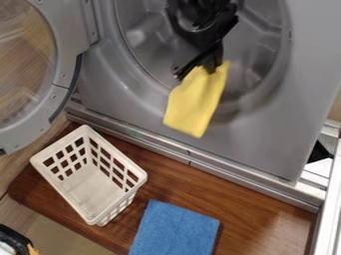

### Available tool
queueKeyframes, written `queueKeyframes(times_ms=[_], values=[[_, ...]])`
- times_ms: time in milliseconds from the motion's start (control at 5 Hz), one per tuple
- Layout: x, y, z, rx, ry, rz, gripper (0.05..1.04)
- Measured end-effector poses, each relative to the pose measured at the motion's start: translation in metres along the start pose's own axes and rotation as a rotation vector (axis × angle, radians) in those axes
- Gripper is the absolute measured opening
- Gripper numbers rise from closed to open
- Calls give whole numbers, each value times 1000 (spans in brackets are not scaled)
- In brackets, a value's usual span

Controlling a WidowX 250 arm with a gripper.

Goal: Moveu o pano amarelo para cima

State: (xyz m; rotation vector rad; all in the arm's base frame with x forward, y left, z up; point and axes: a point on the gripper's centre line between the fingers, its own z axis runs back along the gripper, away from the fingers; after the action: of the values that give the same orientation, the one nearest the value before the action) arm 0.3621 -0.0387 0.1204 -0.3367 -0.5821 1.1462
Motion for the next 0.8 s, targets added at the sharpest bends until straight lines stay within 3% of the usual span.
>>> queueKeyframes(times_ms=[400, 800], values=[[8, -19, -38, 31, -26, -26, 50], [24, -18, -73, 53, -18, -1, 71]])
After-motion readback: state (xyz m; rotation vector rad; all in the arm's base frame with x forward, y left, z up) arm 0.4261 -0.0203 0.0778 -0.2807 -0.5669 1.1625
